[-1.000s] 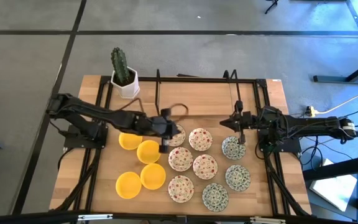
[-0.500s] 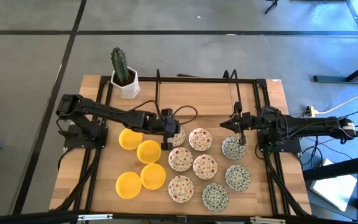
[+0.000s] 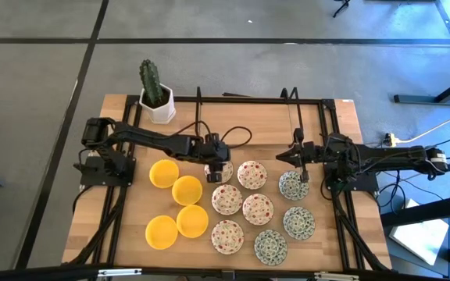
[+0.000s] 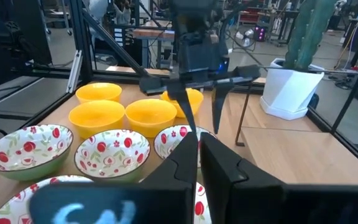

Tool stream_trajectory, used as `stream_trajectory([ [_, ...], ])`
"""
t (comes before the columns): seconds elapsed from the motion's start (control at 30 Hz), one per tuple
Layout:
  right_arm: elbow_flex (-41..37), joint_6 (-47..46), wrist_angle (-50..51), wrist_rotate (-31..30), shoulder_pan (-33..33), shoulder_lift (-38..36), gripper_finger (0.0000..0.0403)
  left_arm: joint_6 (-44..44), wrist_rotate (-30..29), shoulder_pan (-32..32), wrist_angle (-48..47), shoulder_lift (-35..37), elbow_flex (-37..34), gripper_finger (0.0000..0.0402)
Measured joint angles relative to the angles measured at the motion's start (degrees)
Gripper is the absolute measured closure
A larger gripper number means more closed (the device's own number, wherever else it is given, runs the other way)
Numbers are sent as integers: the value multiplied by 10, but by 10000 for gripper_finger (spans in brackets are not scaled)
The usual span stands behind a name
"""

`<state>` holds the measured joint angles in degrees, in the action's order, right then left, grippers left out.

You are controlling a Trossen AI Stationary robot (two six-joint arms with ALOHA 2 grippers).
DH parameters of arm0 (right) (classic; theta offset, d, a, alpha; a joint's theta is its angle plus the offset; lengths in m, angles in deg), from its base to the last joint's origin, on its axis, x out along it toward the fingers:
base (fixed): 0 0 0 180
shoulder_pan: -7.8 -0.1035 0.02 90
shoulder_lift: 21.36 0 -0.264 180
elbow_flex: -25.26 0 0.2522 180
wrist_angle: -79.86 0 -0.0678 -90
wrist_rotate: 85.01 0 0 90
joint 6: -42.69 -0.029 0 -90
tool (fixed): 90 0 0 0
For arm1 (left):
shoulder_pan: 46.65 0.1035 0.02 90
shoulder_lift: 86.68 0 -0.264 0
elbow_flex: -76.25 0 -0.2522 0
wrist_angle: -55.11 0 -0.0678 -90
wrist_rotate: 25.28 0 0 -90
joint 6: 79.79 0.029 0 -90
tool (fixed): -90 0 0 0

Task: Pick & Place Mini bowls
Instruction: Put the red patterned bowl on the shelf

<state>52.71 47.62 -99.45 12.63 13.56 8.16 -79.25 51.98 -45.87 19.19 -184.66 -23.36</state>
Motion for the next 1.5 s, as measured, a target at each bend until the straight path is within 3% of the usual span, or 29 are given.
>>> stream_trajectory([
  [0.27, 0, 3, 1, 0, 0, 0, 382, -41, -27, 11, 13, -4, 0, 205],
  [0.73, 0, 0, -8, 0, 0, 0, 382, -27, -22, -2, 13, -3, 0, 207],
  [1.0, 0, 1, -8, 0, 0, 0, 382, -8, -23, -16, 22, 94, -60, 213],
  [1.27, 0, 13, -8, 0, 0, 0, 382, 25, -8, -45, 239, 223, -202, 227],
  [1.5, 0, 13, -8, 0, 0, 0, 382, 50, -9, -71, 440, 242, -318, 233],
])
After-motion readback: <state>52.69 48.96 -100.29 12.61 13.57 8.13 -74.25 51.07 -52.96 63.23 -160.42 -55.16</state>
